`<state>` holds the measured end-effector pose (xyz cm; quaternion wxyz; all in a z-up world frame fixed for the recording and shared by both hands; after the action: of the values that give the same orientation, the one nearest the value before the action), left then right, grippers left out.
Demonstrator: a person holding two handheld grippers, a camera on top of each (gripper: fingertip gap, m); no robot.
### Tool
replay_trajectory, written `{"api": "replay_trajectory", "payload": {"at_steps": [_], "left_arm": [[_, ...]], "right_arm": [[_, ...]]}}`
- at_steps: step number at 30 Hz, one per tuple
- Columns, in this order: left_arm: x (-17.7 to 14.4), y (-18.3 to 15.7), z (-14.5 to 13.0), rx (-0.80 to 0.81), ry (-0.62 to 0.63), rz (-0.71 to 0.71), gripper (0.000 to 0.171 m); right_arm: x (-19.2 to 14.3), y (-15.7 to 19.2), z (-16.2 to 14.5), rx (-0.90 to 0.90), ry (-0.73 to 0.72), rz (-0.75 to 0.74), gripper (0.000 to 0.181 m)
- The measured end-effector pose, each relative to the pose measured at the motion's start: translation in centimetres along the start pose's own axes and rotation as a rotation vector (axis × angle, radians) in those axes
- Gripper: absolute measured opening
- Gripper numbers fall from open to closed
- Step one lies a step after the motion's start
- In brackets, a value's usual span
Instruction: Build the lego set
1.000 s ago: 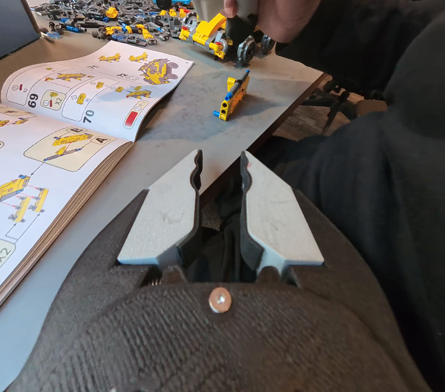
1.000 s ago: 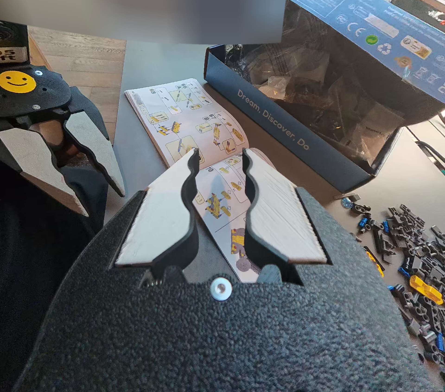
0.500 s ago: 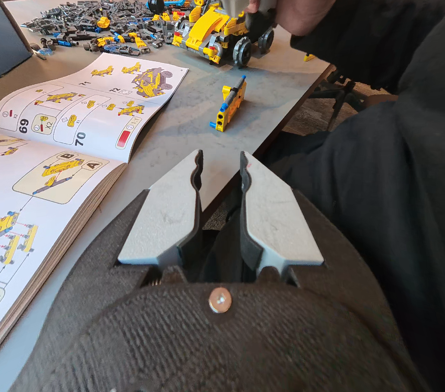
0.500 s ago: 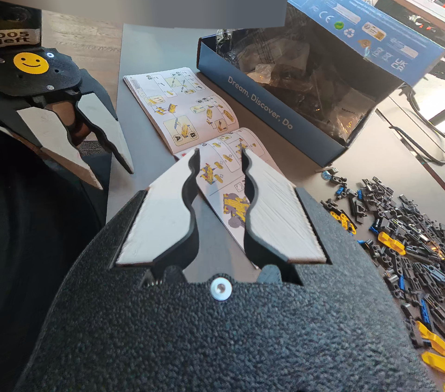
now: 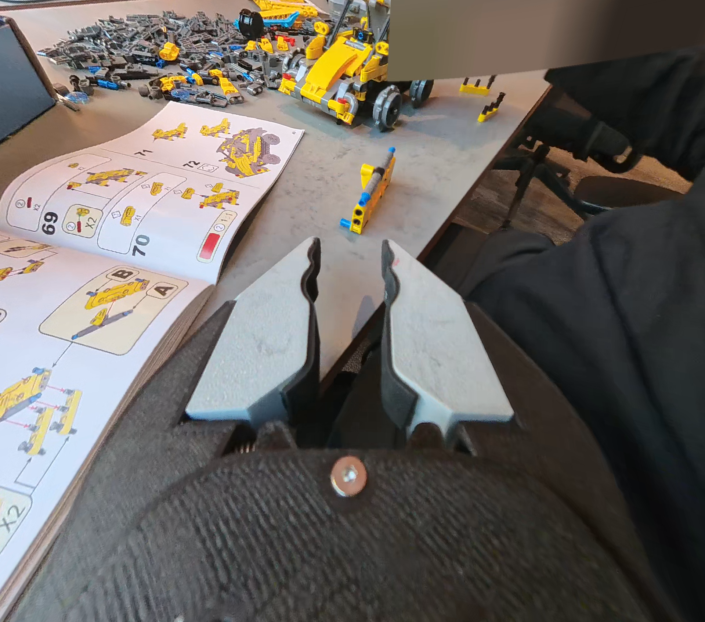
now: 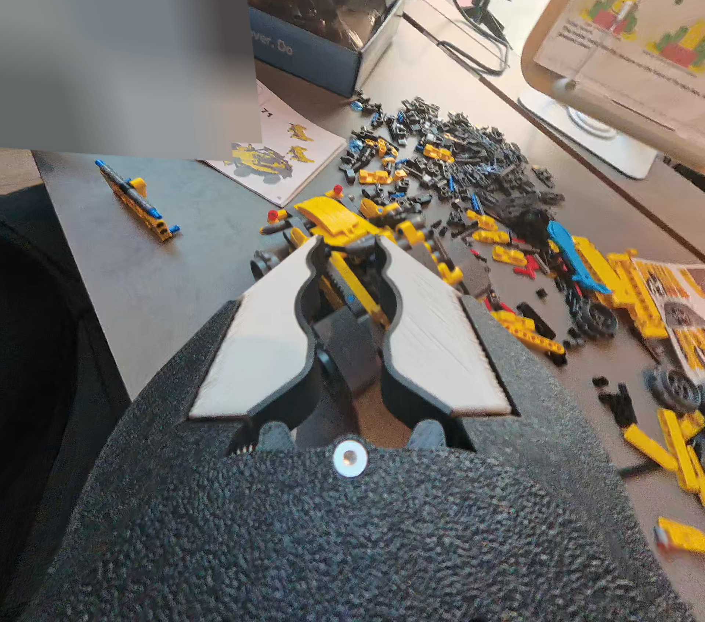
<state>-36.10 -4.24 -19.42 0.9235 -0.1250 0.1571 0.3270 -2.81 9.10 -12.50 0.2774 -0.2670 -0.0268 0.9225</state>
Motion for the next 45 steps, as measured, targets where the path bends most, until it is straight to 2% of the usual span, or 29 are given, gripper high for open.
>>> {"api": "replay_trajectory", "payload": {"at_steps": [4, 7, 15, 23, 24, 26, 31, 35, 39, 45], "left_arm": [[0.5, -0.2, 0.6, 0.025, 0.015, 0.017, 0.028], [1.0, -0.8, 0.8, 0.056, 0.028, 0.028, 0.029], [1.2, -2.3, 0.0, 0.119, 0.058, 0.03, 0.026], [1.3, -3.2, -0.2, 0.158, 0.075, 0.023, 0.026], [1.3, -3.4, -0.3, 0.167, 0.083, 0.024, 0.026], [1.5, -3.8, -0.5, 0.185, 0.098, 0.02, 0.026], [1.8, -4.9, -1.0, 0.219, 0.127, -0.007, 0.026], [2.0, -5.3, -1.4, 0.293, 0.153, 0.017, 0.023], [2.1, -5.6, -1.8, 0.299, 0.173, 0.004, 0.023], [2.2, -5.5, -2.1, 0.322, 0.206, 0.004, 0.023]], "right_arm": [[-2.4, 0.1, -2.0, 0.062, -0.075, 0.003, 0.023], [-4.1, 0.7, -2.9, 0.082, -0.127, 0.07, 0.019], [-8.1, 1.7, -8.3, 0.106, 0.113, 0.21, 0.029], [-7.3, 2.8, -11.9, 0.075, 0.294, 0.187, 0.029], [-7.2, 2.9, -11.9, 0.062, 0.293, 0.182, 0.027], [-7.0, 3.2, -11.7, 0.052, 0.275, 0.201, 0.008], [-4.5, 4.2, -10.1, 0.021, 0.281, 0.209, 0.007], [-0.2, 7.0, -7.0, -0.026, 0.267, 0.245, 0.008], [3.2, 9.4, -4.4, -0.087, 0.278, 0.288, 0.008], [5.5, 10.9, -2.8, -0.083, 0.269, 0.365, 0.008]]}}
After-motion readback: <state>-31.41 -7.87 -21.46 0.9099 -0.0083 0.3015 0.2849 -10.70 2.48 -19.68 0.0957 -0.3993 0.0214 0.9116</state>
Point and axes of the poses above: each gripper's, where its closed fingertips meet, x out along the fingers, z out of its top, y = z × x across the jaws, the point moved 9 cm from there along -x, back along the fingers, and after that the axes turned 3 degrees about y, right-handed, at the moved point
